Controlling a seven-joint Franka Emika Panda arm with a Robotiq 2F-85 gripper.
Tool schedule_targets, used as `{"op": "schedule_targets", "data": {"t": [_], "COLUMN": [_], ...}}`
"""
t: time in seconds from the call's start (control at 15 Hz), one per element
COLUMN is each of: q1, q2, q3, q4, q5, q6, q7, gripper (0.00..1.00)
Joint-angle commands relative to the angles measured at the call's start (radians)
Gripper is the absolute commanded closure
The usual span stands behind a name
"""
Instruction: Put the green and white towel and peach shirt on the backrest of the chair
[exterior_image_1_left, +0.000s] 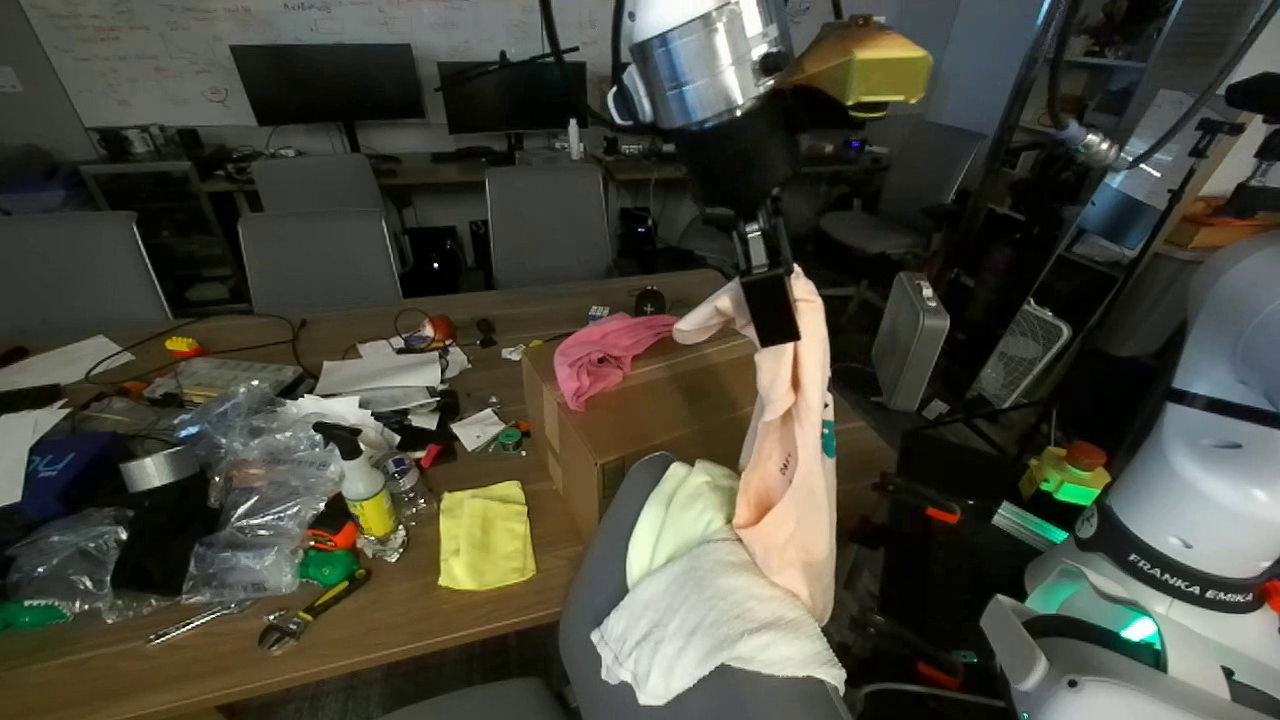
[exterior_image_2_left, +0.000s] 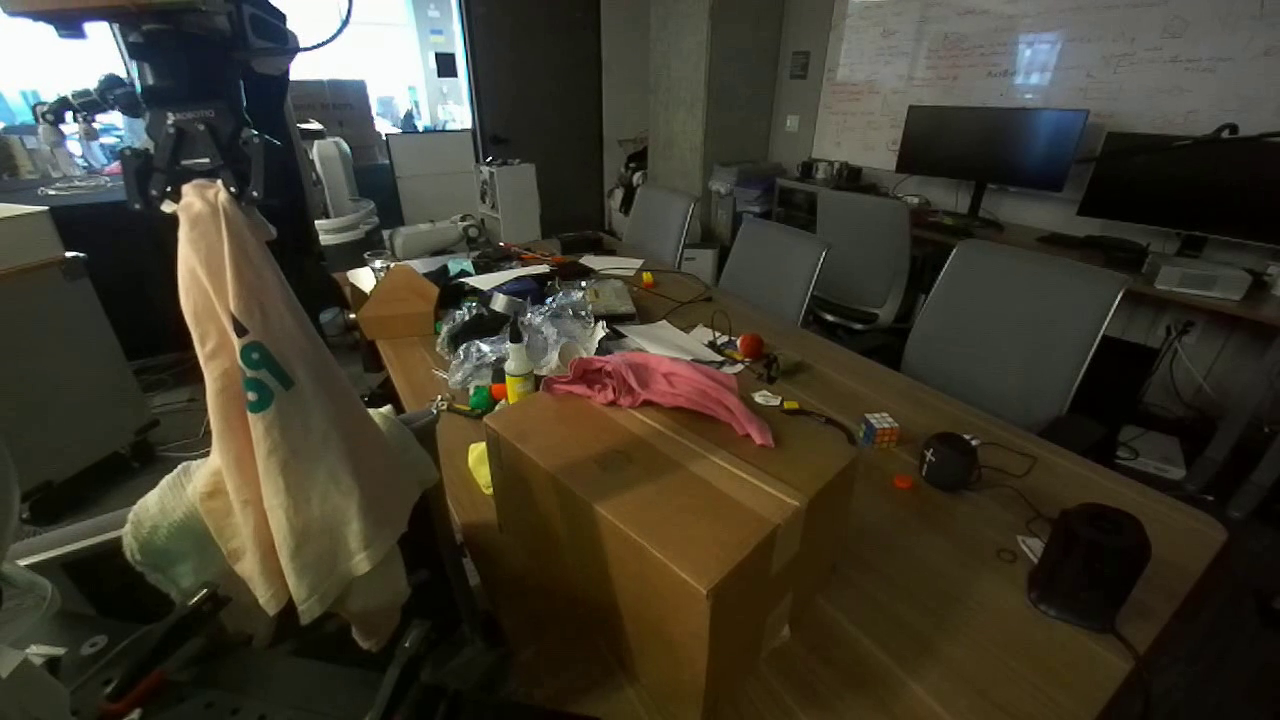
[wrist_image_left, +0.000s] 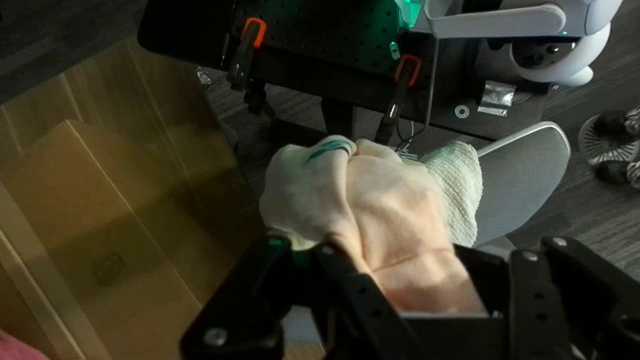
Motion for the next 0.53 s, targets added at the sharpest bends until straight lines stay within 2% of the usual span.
{"op": "schedule_targets", "data": {"t": [0.0, 0.47], "q1": [0.025, 0.046], "q2": [0.128, 0.317], "q3": [0.004, -0.005], "q4": [0.156, 0.303], "q5": [-0.01, -0.024], "q6": [-0.042, -0.086], "q7": [0.011, 0.049], "gripper": [1.0, 1.0]}}
